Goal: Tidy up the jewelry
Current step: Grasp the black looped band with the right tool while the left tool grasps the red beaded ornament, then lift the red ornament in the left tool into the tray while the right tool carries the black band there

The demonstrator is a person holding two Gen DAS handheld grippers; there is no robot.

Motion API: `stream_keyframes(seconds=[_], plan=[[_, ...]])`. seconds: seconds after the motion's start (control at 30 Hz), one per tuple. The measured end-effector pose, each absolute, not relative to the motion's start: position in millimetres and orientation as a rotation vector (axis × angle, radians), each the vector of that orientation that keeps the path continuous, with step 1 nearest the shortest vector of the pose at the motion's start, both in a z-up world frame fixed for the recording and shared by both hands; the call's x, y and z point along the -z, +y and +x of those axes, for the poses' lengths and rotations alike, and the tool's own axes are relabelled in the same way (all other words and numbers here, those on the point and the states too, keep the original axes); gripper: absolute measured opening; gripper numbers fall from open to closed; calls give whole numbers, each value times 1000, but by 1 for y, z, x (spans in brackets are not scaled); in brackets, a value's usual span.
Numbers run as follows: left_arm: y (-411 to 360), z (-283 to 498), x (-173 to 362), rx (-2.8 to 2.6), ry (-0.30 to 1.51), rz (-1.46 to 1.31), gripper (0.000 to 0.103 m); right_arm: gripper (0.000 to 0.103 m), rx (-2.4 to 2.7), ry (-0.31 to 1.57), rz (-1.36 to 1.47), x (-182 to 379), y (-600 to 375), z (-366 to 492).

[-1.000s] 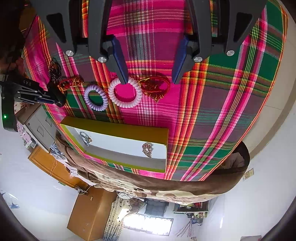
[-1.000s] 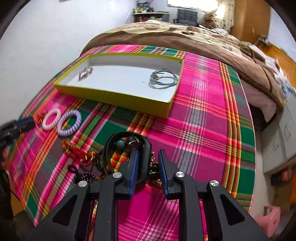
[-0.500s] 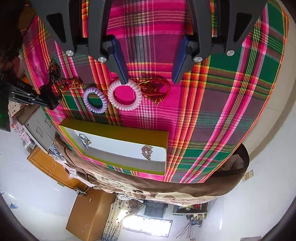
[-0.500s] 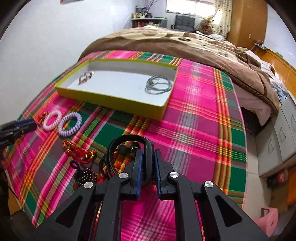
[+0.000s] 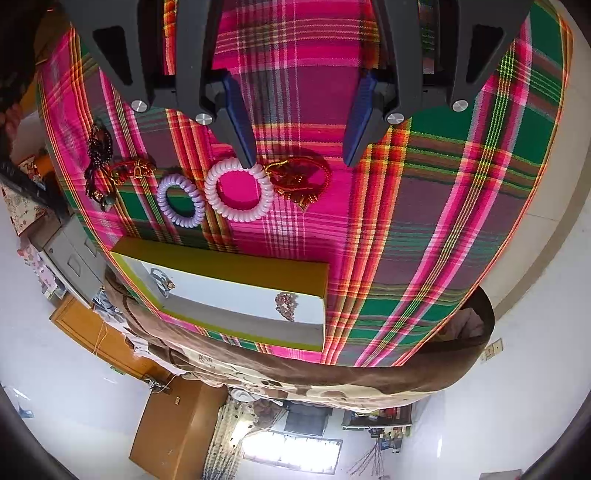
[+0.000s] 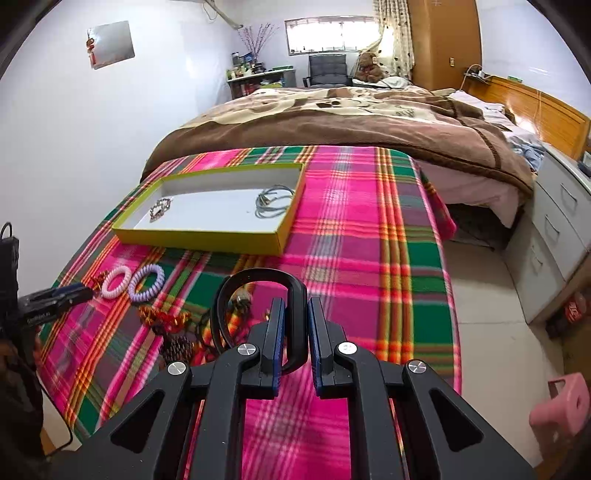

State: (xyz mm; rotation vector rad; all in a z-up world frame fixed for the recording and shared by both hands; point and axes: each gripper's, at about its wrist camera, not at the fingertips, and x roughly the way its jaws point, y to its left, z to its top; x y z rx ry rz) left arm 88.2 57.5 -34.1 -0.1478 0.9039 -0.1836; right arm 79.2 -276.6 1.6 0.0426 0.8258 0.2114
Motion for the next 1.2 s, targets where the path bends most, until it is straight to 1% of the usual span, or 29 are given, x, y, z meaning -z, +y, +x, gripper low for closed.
stream_keyframes(seconds=[0.17, 0.33, 0.4, 0.73, 0.8, 0.83, 0.9, 0.93, 1.07, 1.2], plan=[[60, 97, 36, 174, 900, -163, 48, 13, -193, 829, 19, 5, -276, 64], [43, 108, 37, 108, 906, -14, 48, 13, -211, 827, 9, 6, -269, 60], [40, 110, 38, 110, 908, 3, 50, 13, -224, 820, 11, 4, -265, 58], [43, 119, 38, 111, 912, -10, 50, 13, -240, 818, -3, 2, -254, 59], [43, 120, 37, 116, 909, -13, 40, 13, -246, 819, -2, 2, -252, 58], [44, 120, 37, 121, 907, -16, 33, 13, -246, 819, -1, 2, -252, 59], [44, 120, 37, 128, 907, -21, 29, 13, -243, 819, -3, 2, -251, 60], [44, 120, 37, 128, 906, -21, 24, 13, -241, 819, -3, 2, -250, 60], [43, 118, 36, 131, 900, -18, 20, 13, -244, 817, -6, 0, -250, 60], [41, 114, 32, 151, 878, -10, 18, 13, -239, 818, -5, 0, -250, 62]])
